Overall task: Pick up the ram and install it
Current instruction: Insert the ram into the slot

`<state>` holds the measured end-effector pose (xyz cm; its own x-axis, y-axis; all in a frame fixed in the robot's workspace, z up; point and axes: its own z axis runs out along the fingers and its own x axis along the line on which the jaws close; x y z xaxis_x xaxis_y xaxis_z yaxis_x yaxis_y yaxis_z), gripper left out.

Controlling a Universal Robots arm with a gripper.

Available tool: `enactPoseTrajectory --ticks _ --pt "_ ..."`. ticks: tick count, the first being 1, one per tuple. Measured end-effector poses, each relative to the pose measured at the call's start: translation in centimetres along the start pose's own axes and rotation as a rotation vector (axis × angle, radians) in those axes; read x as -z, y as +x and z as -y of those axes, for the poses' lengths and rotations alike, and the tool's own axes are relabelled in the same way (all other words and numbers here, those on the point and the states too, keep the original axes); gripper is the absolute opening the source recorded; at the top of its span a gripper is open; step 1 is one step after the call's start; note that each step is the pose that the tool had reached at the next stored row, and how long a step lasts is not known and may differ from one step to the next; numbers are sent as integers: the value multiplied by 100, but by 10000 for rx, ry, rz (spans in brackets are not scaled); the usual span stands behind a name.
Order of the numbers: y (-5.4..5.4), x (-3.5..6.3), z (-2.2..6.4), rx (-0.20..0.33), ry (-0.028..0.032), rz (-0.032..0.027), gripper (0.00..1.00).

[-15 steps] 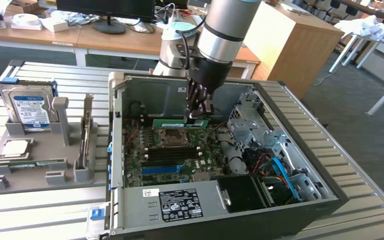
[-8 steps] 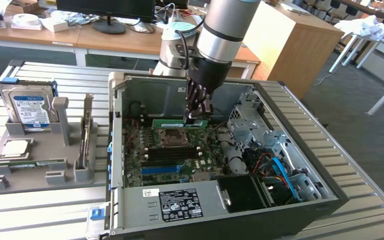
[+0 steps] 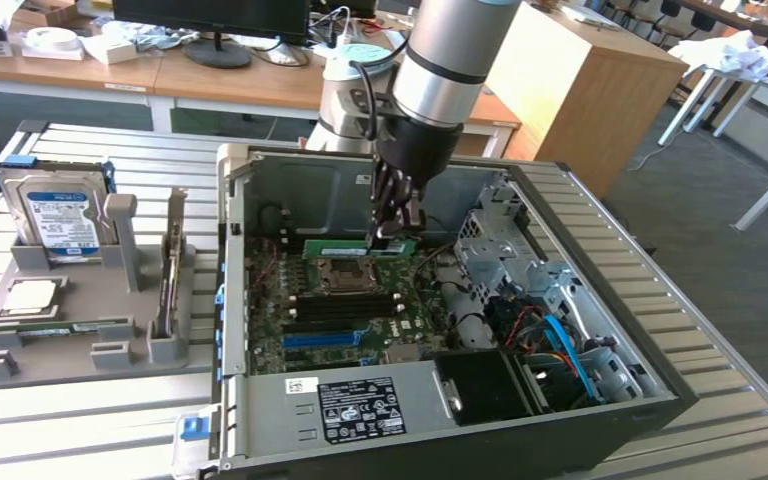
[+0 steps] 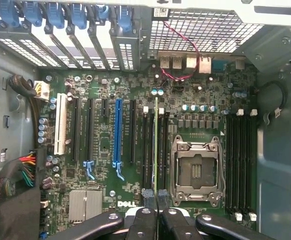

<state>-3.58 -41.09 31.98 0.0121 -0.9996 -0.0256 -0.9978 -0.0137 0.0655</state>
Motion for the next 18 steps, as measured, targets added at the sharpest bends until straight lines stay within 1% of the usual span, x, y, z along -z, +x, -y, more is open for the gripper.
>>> enactPoseTrajectory --ticks 12,18 --pt "49 1 0 2 0 0 12" --pt "51 -1 0 2 -1 -1 12"
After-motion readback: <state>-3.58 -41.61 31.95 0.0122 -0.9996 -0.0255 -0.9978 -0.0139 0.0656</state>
